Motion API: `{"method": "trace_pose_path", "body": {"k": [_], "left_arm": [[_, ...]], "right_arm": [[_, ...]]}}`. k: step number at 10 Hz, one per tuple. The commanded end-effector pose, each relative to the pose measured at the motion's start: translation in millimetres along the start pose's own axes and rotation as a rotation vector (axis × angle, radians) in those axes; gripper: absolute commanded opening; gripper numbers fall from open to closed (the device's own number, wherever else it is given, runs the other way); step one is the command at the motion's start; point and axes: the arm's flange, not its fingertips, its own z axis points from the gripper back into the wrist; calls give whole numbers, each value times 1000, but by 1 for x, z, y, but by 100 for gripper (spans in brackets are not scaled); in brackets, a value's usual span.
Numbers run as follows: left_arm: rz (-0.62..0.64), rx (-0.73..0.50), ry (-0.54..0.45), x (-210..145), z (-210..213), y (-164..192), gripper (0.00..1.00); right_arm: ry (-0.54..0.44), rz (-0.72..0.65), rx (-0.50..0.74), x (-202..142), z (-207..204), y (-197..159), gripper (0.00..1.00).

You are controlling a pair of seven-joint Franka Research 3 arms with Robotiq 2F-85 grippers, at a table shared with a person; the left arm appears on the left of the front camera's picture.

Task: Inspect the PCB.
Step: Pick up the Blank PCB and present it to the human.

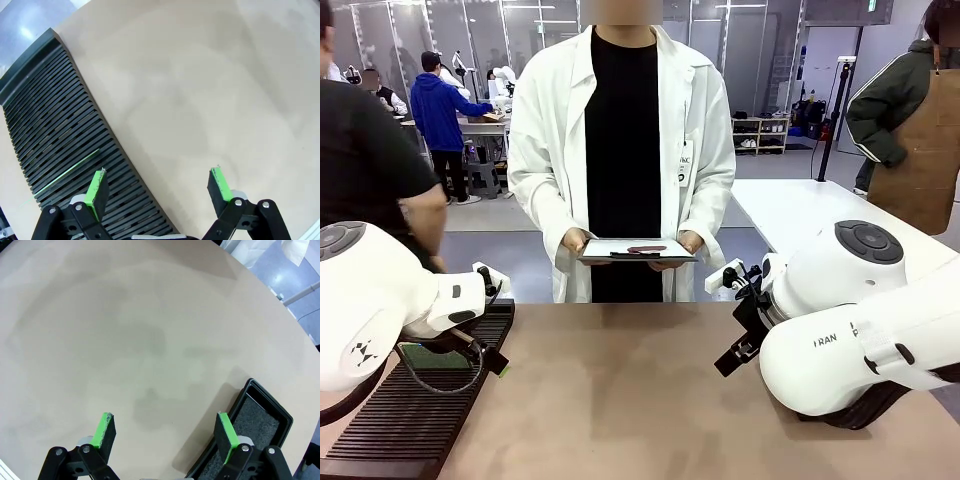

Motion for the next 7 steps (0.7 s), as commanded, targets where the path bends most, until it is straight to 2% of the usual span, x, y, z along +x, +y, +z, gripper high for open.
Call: {"method": "trace_pose_path", "body": {"k": [1,2,3,4,5,7], "left_arm": [[0,0,0,0,0,0,100],[-39,46,-8,3,11,3,100],[10,14,-26,10,21,10,100],[11,18,-18,11,25,13,100],[28,-27,4,11,38,22,100],[106,-328,41,3,80,51,100]], "right_arm": [[0,0,0,0,0,0,100],[-3,30,4,5,11,-5,100],[-20,2,39,8,20,-10,100],[-17,-5,52,8,26,-12,100],[-16,-27,114,10,43,-14,100],[-27,-106,356,1,91,-30,100]]}}
